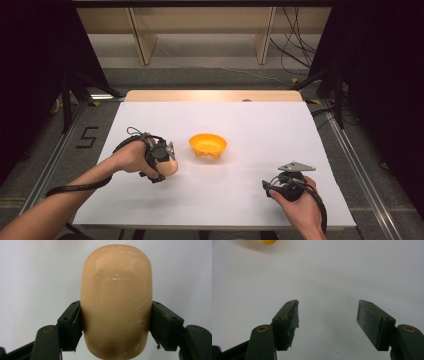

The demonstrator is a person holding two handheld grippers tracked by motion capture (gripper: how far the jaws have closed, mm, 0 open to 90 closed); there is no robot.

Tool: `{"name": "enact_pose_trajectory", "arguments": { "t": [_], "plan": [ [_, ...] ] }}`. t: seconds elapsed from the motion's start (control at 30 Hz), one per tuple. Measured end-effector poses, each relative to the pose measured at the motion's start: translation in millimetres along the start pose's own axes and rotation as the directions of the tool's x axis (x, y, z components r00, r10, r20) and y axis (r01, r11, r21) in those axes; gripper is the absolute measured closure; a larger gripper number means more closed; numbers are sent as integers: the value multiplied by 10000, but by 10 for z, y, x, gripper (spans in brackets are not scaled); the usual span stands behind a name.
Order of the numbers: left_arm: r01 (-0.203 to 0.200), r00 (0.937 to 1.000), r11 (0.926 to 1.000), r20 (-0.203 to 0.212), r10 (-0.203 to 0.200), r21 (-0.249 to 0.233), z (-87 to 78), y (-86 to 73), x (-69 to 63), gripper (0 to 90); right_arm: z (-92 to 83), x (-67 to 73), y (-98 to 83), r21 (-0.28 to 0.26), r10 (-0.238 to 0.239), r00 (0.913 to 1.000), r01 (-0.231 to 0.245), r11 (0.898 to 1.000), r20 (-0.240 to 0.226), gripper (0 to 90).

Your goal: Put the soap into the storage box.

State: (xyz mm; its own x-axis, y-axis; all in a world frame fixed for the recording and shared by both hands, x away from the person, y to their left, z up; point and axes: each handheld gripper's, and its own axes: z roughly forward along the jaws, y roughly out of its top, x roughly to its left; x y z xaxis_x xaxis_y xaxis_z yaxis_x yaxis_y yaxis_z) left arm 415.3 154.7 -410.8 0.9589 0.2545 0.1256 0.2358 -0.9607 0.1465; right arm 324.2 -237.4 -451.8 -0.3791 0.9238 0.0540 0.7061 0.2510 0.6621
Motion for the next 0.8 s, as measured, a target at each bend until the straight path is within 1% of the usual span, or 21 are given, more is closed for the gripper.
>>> {"name": "enact_pose_trajectory", "arguments": {
  "t": [0.03, 0.07, 0.1, 0.13, 0.2, 0.27, 0.3, 0.33, 0.37, 0.4, 0.47, 0.5, 0.53, 0.57, 0.63, 0.67, 0.7, 0.73, 0.77, 0.8],
  "plan": [
    [-12, 10000, 10000, -18, 12, -17, -7, 12, 7, 324, 8, -1, -4, -15, 83, 9999, -83, 10000, -125, 346],
    [-68, 10000, 10000, -37, 68, -16, -12, 22, 14, 324, 6, 1, -5, 11, 102, 9999, -102, 9999, -131, 346],
    [-95, 9999, 10000, -38, 95, 3, -16, 28, 17, 324, 13, -2, -6, -84, 54, 9999, -55, 9999, -122, 345],
    [-119, 9999, 9999, -66, 118, -43, -19, 41, 21, 324, 2, -1, -2, -50, -55, 10000, 56, 10000, 53, 346],
    [-153, 9999, 9999, -59, 153, -29, -22, 49, 25, 324, -7, -4, 0, -8, -131, 9999, 131, 9999, 90, 345],
    [-171, 9998, 9998, -55, 170, -50, -25, 60, 28, 324, -14, -1, 1, 64, -102, 9999, 101, 9999, 134, 345],
    [-237, 9997, 9997, -68, 237, -41, -26, 67, 33, 325, -9, 24, -6, 47, 273, 9996, -273, 9996, 69, 345],
    [-282, 9996, 9996, -61, 282, -44, -29, 79, 36, 325, 1, 13, -5, 11, 153, 9999, -153, 9999, -7, 345],
    [-282, 9996, 9996, -61, 282, -44, -29, 79, 36, 324, 7, 33, -11, -22, 421, 9991, -421, 9991, -57, 345],
    [-309, 9995, 9995, -49, 308, -69, -29, 91, 40, 324, -10, 45, -9, 168, 582, 9983, -581, 9982, -52, 345],
    [-345, 9994, 9994, -60, 344, -86, -27, 101, 44, 325, -7, 46, -10, 147, 606, 9981, -605, 9981, -59, 344],
    [-345, 9994, 9994, -60, 344, -86, -27, 101, 44, 324, -7, 46, -10, 147, 606, 9981, -605, 9981, -59, 344],
    [-351, 9994, 9994, -47, 351, -79, -27, 106, 45, 324, 11, -2, -8, -51, 11, 10000, -12, 10000, -51, 344],
    [-387, 9992, 9992, -71, 387, -64, -26, 113, 48, 324, 8, -16, -8, -21, -54, 9999, 54, 10000, -112, 344],
    [-404, 9992, 9992, -82, 404, -62, -25, 117, 49, 325, 3, -17, -6, 45, -72, 9999, 73, 10000, -119, 344],
    [-407, 9991, 9992, -85, 406, -62, -24, 121, 50, 324, 5, -10, -8, -25, -52, 10000, 52, 10000, -5, 344],
    [-439, 9990, 9990, -98, 439, -53, -24, 125, 54, 324, 5, -9, -8, -35, -54, 10000, 54, 10000, -6, 344],
    [-457, 9989, 9990, -93, 456, -29, -25, 130, 57, 324, 1, 20, -8, -1, 297, 9996, -297, 9996, -27, 344],
    [-490, 9988, 9988, -87, 490, -18, -26, 134, 61, 324, 11, -3, -4, -151, 75, 9999, -76, 9999, -89, 344],
    [-531, 9985, 9986, -115, 530, -36, -25, 142, 67, 324, 12, -3, -4, -165, 81, 9999, -82, 9998, -90, 344]
  ]
}}
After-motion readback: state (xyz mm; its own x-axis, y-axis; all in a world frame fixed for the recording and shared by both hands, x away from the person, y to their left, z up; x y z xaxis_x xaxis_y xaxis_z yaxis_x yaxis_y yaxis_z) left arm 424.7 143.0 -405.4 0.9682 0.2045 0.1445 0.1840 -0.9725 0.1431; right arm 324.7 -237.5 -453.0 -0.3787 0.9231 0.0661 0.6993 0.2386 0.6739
